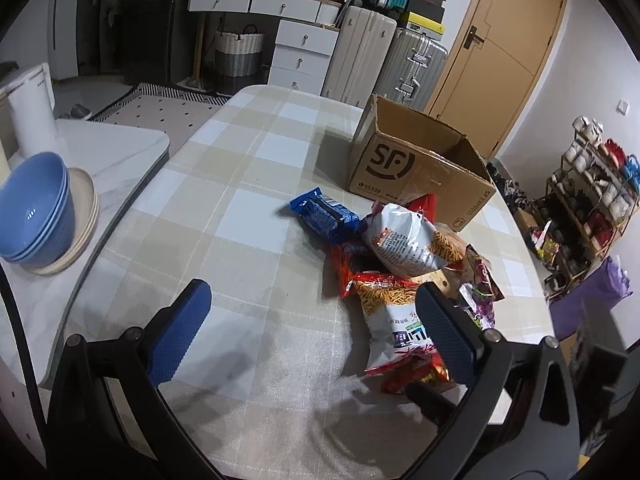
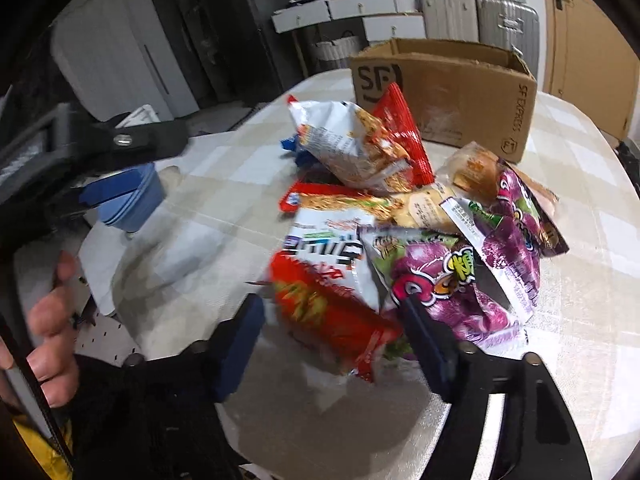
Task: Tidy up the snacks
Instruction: 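Grasp the red snack bag with the right gripper while the left gripper grasps the white noodle snack bag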
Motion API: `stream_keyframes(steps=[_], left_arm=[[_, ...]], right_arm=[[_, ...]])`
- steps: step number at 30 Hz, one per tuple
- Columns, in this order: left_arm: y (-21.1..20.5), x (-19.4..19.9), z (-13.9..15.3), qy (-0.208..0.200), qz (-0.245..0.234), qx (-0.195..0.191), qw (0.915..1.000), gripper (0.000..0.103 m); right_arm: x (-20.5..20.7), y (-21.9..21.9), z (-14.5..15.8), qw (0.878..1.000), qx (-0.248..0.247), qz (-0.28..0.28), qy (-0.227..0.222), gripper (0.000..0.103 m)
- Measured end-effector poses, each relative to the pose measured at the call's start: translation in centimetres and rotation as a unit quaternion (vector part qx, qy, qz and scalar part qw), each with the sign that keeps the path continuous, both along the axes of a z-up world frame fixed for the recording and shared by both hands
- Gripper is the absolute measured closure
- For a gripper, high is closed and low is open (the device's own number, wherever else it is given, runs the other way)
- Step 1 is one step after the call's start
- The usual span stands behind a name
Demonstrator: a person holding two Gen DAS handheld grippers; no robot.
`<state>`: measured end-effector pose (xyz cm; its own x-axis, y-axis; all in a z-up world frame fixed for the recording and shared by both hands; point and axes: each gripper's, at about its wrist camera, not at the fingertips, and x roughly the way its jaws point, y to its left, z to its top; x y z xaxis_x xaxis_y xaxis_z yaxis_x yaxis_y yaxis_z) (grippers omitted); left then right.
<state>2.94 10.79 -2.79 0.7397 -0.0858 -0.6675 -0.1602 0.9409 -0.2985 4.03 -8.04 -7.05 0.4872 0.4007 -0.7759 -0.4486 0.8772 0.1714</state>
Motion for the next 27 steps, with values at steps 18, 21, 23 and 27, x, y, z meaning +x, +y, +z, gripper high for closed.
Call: stream_keyframes(steps=[18,21,23,27], left_arm=[[0.2,0.4,-1.4,0.026,-0.005,-0.007,0.9996,0.001],[-1.2,1.2,-2.1,0.041,-0.02,0.003,0.999,0.001],[-2.2,1.8,-2.7,0.053,-0.031,0.008,0.9981,0.001],[-5.3,3.3,-3.9,0.079,-0.052,0.024,0.9953,0.001]], right_arm=[[-2.1,-1.8,0.9,0.999,0.045,0.021,-0.018,0.059],[-2.3,-3.1,1.9,0.997,0.066,0.016,-0.022,0.059],[-2.5,-4.1,2.3,0.997,0.078,0.011,-0.025,0.059],[-2.8,-7.1,3.7,0.993,0.11,-0.009,-0.037,0.059]])
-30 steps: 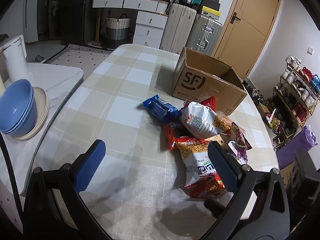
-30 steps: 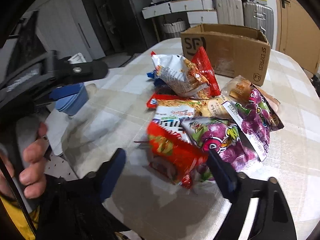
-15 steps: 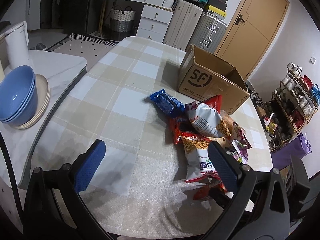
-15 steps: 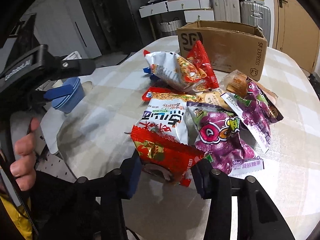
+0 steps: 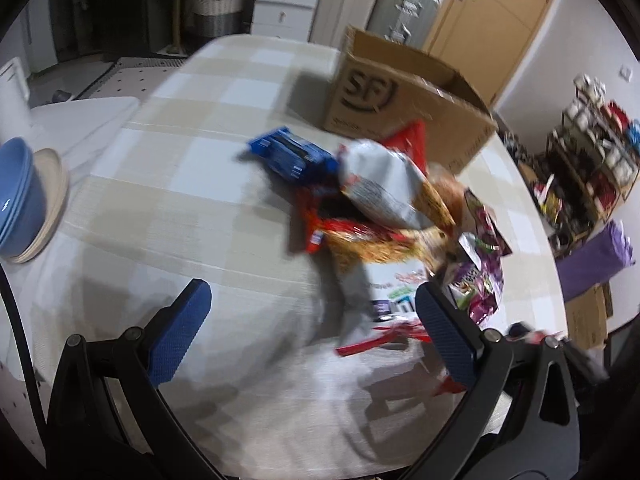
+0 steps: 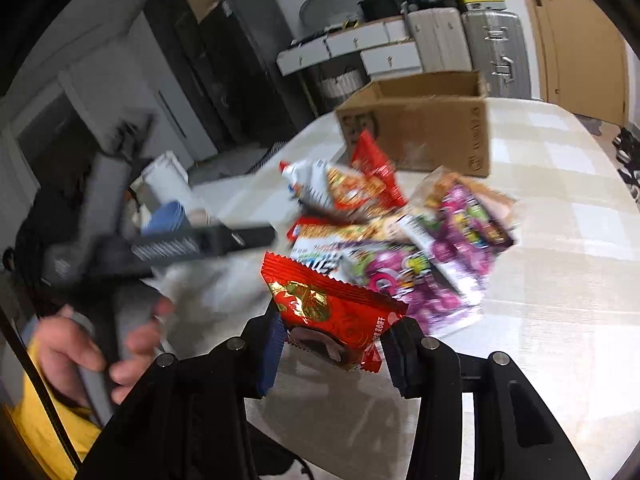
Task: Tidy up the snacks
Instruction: 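Grasp the red snack bag with the right gripper while the left gripper grasps the white noodle snack bag, then lift both held bags and carry them over the cardboard box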
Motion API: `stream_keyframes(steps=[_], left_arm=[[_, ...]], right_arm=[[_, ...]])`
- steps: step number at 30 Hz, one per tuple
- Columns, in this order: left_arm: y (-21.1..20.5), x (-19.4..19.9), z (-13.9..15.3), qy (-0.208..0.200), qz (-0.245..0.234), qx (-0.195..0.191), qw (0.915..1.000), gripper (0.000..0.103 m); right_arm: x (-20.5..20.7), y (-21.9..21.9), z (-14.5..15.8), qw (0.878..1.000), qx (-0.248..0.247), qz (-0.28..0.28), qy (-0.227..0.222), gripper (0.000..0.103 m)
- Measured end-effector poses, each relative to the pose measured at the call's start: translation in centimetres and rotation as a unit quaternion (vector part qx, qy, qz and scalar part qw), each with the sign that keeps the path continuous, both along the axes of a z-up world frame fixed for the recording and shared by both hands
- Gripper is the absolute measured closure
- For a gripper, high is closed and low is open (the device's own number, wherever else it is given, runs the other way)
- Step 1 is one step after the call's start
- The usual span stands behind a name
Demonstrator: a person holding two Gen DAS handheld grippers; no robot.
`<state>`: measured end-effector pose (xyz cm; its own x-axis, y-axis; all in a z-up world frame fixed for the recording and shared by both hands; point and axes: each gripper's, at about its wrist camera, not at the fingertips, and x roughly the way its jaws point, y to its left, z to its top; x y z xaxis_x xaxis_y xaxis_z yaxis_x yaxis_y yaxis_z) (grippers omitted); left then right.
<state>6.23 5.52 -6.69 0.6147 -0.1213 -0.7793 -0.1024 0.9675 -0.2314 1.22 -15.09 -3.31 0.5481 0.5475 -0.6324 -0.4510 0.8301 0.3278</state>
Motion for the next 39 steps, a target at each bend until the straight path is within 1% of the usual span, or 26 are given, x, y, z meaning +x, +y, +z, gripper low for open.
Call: stream_keyframes(steps=[3,6,8,12,14,16,18,19,22,23,26,27,28,32,36,39], left_arm=[[-2.1,1.1,-0.8,0.016,-0.006,0.021,0.9996,0.001],[-3.1,2.3,-1.9,0.04,0.004,0.037,0.9985,0.001],[-3.4,2.9,-2.5,0.054,0.01,0.035,0.9979,0.002],[-4.4,3.4,-3.1,0.056,0.006,0.041,0.9975,0.002],[-4.8,3.8,-3.6,0.063,0.003,0.031,0.9975,0.002],[-5.2,4.2,-4.2,0.073,-0.001,0.02,0.9971,0.006],[-5.8,4.7,-4.7,0.077,-0.008,0.012,0.997,0.018],[-6.1,4.8,-4.9,0.077,-0.012,0.008,0.997,0.02],[-7.0,4.9,-5.2,0.07,-0.023,0.0,0.9973,0.038],[-7.3,4.9,-5.3,0.068,-0.03,-0.01,0.9972,0.051],[-7.9,4.9,-5.6,0.065,-0.037,-0.014,0.9971,0.059],[-7.9,4.9,-5.7,0.064,-0.041,-0.022,0.9969,0.065],[-8.0,4.8,-5.8,0.063,-0.043,-0.03,0.9967,0.066],[-8.1,4.3,-6.3,0.063,-0.05,-0.039,0.996,0.068],[-8.1,3.5,-6.4,0.06,-0.055,-0.039,0.9959,0.068],[-8.1,2.3,-5.9,0.048,-0.056,-0.038,0.9965,0.069]], right_arm=[[-0.3,-1.6,0.6,1.0,0.01,-0.013,-0.004,0.059],[-0.4,-2.9,0.9,1.0,0.024,-0.019,0.0,0.059],[-0.4,-3.2,1.1,0.999,0.028,-0.018,0.0,0.059],[-0.9,-3.5,1.5,0.999,0.038,-0.01,-0.003,0.059],[-1.2,-3.3,1.7,0.999,0.038,-0.006,-0.004,0.059],[-1.4,-3.1,1.5,0.999,0.036,-0.004,-0.004,0.059],[-1.4,-3.1,1.4,0.999,0.036,-0.004,-0.003,0.059],[-1.4,-3.2,1.4,0.999,0.036,-0.005,-0.002,0.059],[-1.3,-3.3,1.3,0.999,0.038,-0.009,0.0,0.059],[-1.2,-3.3,1.3,0.999,0.038,-0.01,0.001,0.059],[-1.1,-3.4,1.2,0.999,0.038,-0.013,0.003,0.059],[-1.0,-3.4,1.2,0.999,0.037,-0.015,0.003,0.059],[-1.0,-3.3,1.1,0.999,0.037,-0.015,0.004,0.059],[-0.9,-3.3,1.0,0.999,0.038,-0.018,0.004,0.059],[-0.9,-3.4,1.1,0.999,0.039,-0.021,0.002,0.059],[-0.9,-3.3,1.1,0.999,0.039,-0.021,-0.002,0.059]])
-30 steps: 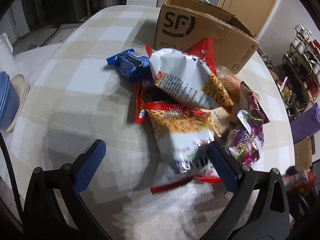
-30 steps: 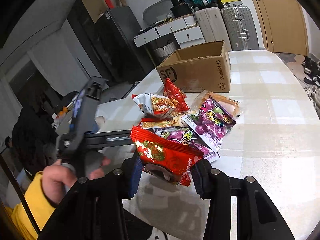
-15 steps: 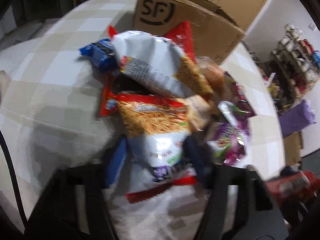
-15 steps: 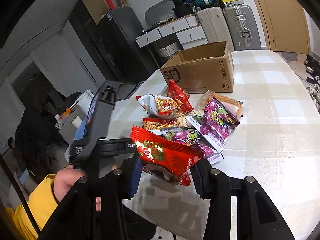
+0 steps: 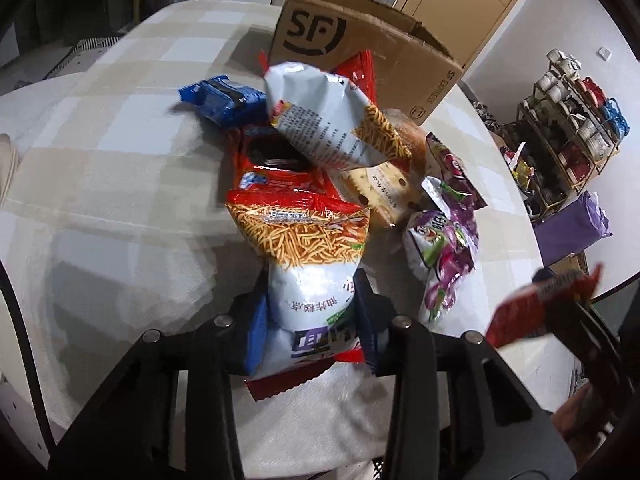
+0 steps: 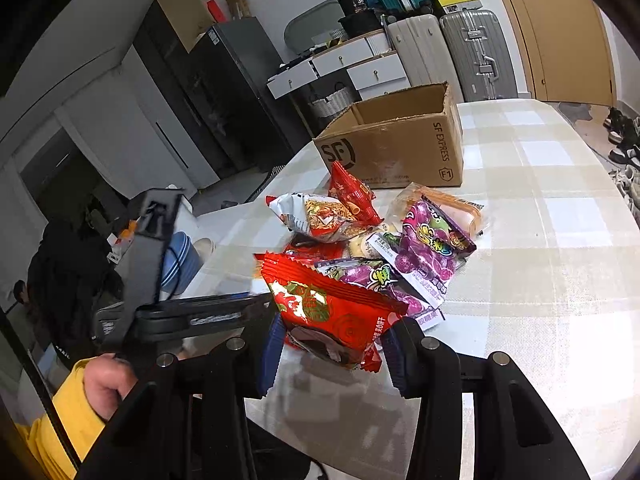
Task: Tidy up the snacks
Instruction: 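Lift both held bags and carry them over the cardboard box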
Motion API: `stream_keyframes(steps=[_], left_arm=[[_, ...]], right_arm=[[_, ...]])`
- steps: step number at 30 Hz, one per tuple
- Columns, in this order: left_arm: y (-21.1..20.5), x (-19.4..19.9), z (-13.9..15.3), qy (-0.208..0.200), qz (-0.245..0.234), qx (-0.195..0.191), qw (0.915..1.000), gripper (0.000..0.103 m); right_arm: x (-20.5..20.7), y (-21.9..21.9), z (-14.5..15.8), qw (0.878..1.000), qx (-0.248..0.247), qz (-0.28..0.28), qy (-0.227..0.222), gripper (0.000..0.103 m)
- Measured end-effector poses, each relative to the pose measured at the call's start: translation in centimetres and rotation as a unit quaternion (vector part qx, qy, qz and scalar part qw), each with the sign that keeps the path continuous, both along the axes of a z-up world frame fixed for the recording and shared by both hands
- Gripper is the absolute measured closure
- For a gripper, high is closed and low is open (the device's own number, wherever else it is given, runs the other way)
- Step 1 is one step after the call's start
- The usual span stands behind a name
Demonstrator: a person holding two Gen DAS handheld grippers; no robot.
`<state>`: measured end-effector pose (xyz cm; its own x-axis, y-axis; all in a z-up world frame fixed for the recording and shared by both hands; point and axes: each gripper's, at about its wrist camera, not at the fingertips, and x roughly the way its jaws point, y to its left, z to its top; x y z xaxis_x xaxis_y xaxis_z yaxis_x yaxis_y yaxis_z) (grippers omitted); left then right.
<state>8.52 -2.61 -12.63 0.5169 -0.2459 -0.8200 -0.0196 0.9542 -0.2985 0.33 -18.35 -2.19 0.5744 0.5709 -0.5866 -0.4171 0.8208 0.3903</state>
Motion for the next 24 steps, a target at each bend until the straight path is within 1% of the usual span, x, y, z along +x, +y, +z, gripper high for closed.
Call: stream_keyframes(steps=[1,4,5,6,8,13,18,24], left_arm=[[0.1,-1.4,0.7,-0.005,0.0,0.0,1.0,0.069],[0.9,-2.5,1.6,-0.016,0.006,0.004,0.9998,0.069],[1.4,-3.1,1.9,-0.019,0.007,-0.001,0.9998,0.069],[3.2,-4.0,2.7,-0.02,0.011,-0.004,0.9997,0.069],[5.3,-5.9,4.1,-0.026,0.015,-0.003,0.9996,0.069],[7.1,-8.6,6.7,-0.047,0.012,-0.008,0.9988,0.069],[8.3,-9.8,8.3,-0.06,0.016,-0.02,0.9979,0.069],[10.3,-10.4,11.5,-0.085,0.02,-0.032,0.9957,0.069]], right_arm=[[0.0,0.1,0.0,1.0,-0.001,0.0,-0.001,0.059],[0.0,0.1,-0.1,1.0,-0.001,-0.001,-0.001,0.059],[0.0,0.1,-0.1,1.0,0.0,-0.002,0.0,0.059],[0.1,0.0,-0.2,1.0,0.002,-0.003,0.0,0.059],[0.2,-0.1,-0.2,1.0,0.007,-0.007,0.0,0.059],[0.5,-0.5,-0.1,1.0,0.019,-0.018,-0.002,0.059],[1.1,-0.9,-0.1,0.999,0.034,-0.026,0.009,0.059],[1.9,-0.8,1.1,0.998,0.057,-0.023,0.008,0.059]])
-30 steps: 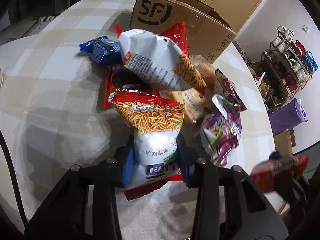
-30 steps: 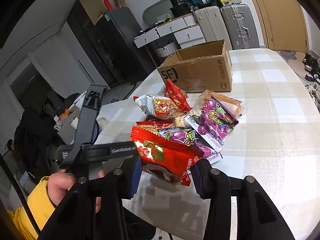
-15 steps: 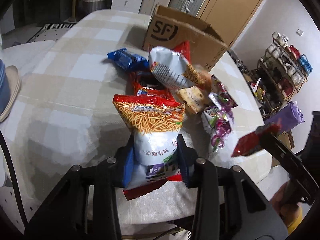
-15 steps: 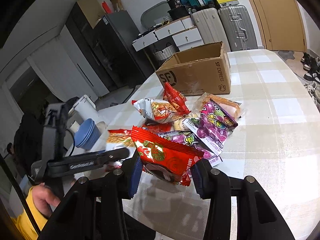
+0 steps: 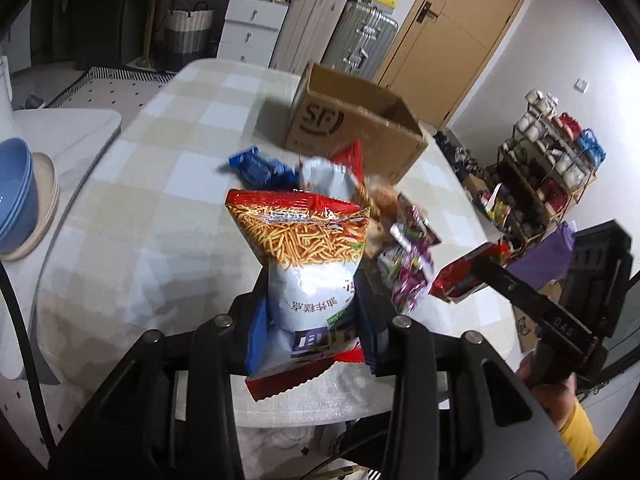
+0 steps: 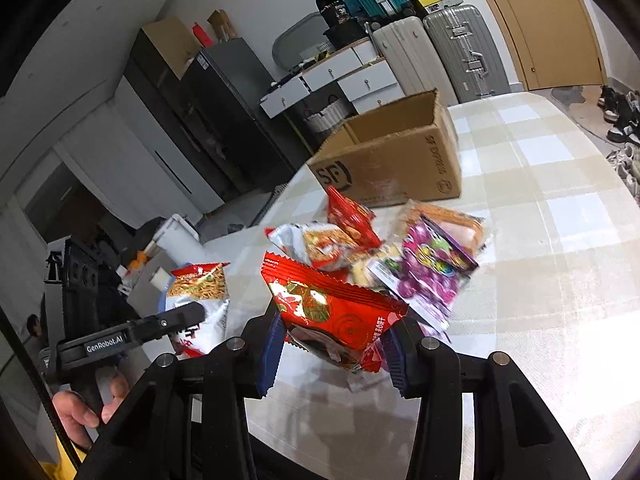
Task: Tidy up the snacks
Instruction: 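Lift both held bags and carry them over the cardboard box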
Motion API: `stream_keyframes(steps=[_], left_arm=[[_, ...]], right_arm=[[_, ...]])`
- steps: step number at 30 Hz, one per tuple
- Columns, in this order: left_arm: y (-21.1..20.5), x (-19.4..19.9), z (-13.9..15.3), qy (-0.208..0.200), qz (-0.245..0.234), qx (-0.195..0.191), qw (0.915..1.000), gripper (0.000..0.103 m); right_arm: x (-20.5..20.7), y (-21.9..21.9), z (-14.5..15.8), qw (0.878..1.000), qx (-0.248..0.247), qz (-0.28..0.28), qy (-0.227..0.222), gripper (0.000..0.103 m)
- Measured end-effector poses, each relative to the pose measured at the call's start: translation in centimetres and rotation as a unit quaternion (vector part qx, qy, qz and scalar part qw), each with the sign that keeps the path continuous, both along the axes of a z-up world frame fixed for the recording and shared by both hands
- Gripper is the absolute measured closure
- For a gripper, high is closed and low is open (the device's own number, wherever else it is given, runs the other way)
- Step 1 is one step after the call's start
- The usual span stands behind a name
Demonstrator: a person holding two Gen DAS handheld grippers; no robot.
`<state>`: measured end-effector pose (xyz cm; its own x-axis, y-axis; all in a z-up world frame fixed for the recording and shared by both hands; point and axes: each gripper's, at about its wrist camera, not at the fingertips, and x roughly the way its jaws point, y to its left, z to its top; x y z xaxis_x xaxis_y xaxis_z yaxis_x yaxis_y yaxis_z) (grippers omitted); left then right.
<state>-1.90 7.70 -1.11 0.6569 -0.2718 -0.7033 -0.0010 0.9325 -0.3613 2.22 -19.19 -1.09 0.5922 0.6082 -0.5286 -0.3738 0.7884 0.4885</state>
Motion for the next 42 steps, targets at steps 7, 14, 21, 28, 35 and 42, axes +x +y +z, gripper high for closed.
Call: stream_keyframes(steps=[7,14,21,28,35,42], left_arm=[[1.0,1.6,3.5,-0.011,-0.018,-0.001,0.9998,0.069],[0.0,5.1,7.1,-0.02,-0.034,0.006,0.9992,0.069],[-2.1,11.2,10.3,-0.025,-0.056,0.008,0.9981,0.069],[-4.1,18.6,11.7,-0.014,-0.059,0.019,0.998,0.069],[-7.0,25.6,12.5,-0.009,-0.071,0.043,0.9965,0.068],[-8.6,33.0,11.3,0.014,-0.063,0.074,0.9951,0.068]], right_arm=[[1.9,0.3,2.6,1.0,0.015,0.0,0.001,0.059],[5.1,0.4,6.6,1.0,0.01,-0.003,-0.019,0.059],[9.3,1.0,9.4,1.0,0.01,-0.006,-0.025,0.059],[14.3,1.9,10.6,0.999,-0.007,-0.031,-0.031,0.059],[19.5,1.9,10.0,0.998,-0.021,-0.048,-0.028,0.059],[24.4,2.2,8.2,0.998,-0.04,-0.055,-0.002,0.059]])
